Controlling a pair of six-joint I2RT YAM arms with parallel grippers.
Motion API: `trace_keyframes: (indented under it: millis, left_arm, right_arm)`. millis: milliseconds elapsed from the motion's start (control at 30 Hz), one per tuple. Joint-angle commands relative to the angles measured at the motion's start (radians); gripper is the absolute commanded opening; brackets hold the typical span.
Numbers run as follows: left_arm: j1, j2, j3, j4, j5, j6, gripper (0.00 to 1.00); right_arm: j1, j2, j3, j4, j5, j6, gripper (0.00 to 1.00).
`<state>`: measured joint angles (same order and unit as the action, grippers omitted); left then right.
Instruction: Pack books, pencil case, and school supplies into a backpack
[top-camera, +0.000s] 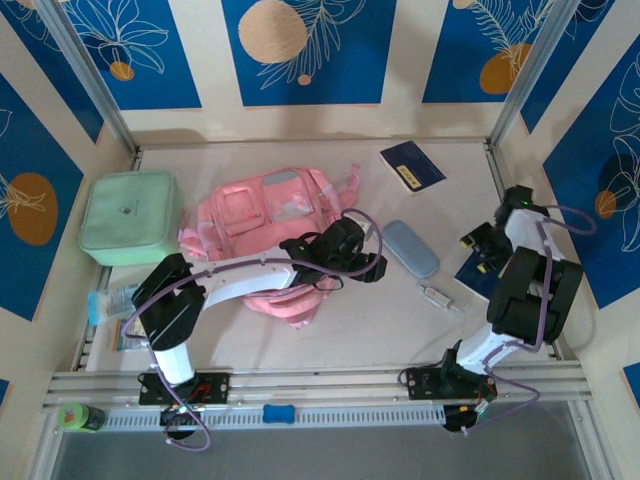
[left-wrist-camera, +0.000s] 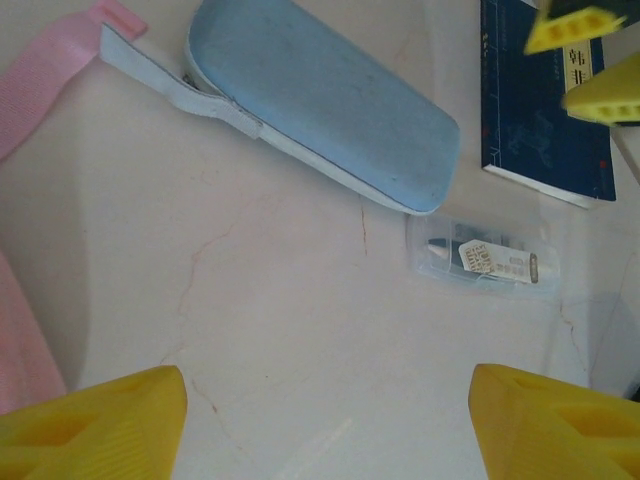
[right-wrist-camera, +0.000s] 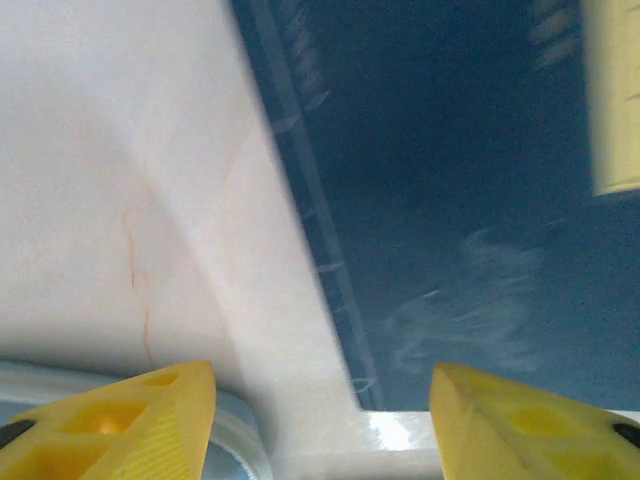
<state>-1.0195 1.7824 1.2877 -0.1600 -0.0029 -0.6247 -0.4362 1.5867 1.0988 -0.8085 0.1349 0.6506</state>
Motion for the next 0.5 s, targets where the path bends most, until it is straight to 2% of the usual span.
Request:
trace_keyframes:
  millis: [0, 233, 367, 467]
  left_arm:
    - [-0.005, 0.031, 0.049, 0.043, 0.037, -0.031, 0.74]
    - [-0.010, 0.084, 0.083, 0.070, 0.076, -0.020, 0.74]
    - [-0.010, 0.107, 0.097, 0.071, 0.084, -0.020, 0.74]
    - [-0.010, 0.118, 0.108, 0.061, 0.084, -0.020, 0.74]
  right_arm:
    - [-0.078, -0.021, 0.000, -0.004, 0.045, -0.013, 0.62]
    - [-0.196, 0.034, 0.024, -0.005, 0.137, 0.016, 0.81]
    - [-0.214, 0.114, 0.054, -0.020, 0.157, 0.009, 0.86]
    - [-0.225, 0.157, 0.059, -0.008, 0.119, 0.011, 0.87]
